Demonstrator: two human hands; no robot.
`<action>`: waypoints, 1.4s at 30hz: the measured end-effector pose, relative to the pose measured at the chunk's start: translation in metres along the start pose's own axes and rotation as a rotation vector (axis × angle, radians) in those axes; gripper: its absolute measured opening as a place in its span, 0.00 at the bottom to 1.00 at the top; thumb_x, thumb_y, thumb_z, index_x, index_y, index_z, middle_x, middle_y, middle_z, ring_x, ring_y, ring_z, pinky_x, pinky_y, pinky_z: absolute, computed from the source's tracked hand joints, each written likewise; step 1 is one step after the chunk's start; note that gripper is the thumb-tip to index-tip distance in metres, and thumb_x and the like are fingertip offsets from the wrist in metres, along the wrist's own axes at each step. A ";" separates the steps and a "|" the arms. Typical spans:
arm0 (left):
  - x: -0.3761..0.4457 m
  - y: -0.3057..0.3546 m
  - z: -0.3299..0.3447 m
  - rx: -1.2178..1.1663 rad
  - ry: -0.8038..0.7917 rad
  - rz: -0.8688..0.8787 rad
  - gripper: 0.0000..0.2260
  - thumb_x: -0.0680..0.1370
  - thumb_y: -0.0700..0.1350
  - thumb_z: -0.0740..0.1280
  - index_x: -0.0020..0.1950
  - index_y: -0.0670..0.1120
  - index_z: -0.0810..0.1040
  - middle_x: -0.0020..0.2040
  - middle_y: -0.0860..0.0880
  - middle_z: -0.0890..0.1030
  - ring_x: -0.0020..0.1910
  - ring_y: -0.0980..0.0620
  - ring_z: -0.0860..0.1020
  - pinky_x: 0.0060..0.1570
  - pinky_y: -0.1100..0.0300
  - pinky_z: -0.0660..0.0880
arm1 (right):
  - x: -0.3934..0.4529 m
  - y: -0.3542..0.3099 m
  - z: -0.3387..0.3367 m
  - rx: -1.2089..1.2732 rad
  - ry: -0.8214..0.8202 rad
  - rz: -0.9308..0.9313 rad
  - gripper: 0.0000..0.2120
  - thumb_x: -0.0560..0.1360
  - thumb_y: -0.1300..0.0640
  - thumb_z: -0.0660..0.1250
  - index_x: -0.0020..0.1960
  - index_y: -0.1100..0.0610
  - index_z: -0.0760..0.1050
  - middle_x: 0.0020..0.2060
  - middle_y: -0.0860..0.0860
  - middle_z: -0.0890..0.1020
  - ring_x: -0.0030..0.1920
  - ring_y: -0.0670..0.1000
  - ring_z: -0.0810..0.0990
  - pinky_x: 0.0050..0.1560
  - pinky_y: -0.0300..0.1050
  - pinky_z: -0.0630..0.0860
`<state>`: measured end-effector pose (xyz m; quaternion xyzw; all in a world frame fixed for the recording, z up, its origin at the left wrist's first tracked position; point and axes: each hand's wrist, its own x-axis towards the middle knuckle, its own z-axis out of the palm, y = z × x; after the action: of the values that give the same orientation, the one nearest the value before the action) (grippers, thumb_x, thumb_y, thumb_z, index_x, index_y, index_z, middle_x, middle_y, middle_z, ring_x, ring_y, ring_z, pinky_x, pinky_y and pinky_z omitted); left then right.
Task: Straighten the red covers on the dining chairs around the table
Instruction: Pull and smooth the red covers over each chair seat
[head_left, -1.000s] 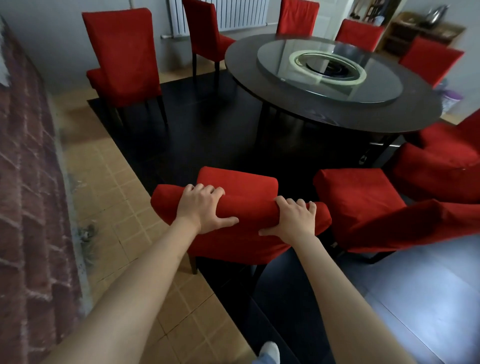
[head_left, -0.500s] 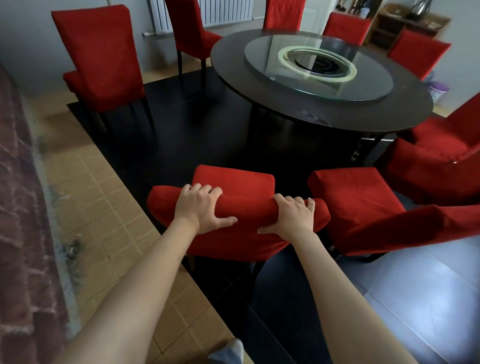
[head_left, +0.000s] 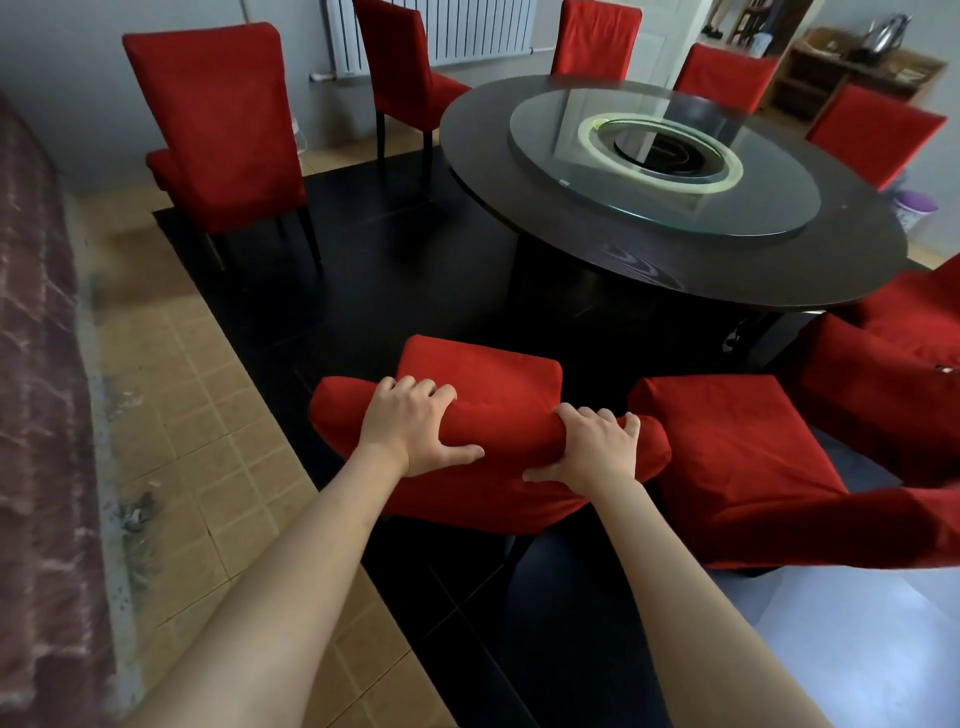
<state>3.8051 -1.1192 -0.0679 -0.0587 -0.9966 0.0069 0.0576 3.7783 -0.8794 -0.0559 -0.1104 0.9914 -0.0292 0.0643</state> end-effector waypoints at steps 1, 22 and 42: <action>0.001 0.000 0.000 0.002 0.005 -0.001 0.45 0.62 0.80 0.43 0.63 0.52 0.74 0.52 0.52 0.79 0.50 0.50 0.76 0.56 0.52 0.68 | 0.001 0.000 0.000 -0.002 0.006 0.000 0.43 0.56 0.26 0.71 0.64 0.46 0.68 0.55 0.46 0.78 0.63 0.53 0.72 0.71 0.63 0.51; -0.024 -0.033 -0.004 -0.039 -0.014 0.236 0.44 0.62 0.80 0.44 0.62 0.52 0.74 0.52 0.53 0.79 0.51 0.50 0.76 0.55 0.54 0.68 | -0.071 -0.056 0.009 0.021 0.013 0.251 0.40 0.59 0.28 0.72 0.62 0.50 0.68 0.56 0.48 0.78 0.63 0.54 0.72 0.71 0.60 0.56; 0.028 -0.059 0.007 -0.061 0.057 0.366 0.43 0.63 0.80 0.45 0.59 0.50 0.76 0.50 0.52 0.80 0.48 0.50 0.76 0.54 0.53 0.68 | -0.033 -0.074 0.007 0.042 0.040 0.380 0.40 0.58 0.30 0.74 0.62 0.50 0.68 0.57 0.48 0.77 0.63 0.54 0.71 0.71 0.62 0.54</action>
<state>3.7702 -1.1747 -0.0707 -0.2407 -0.9670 -0.0144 0.0819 3.8265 -0.9441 -0.0533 0.0809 0.9946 -0.0395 0.0514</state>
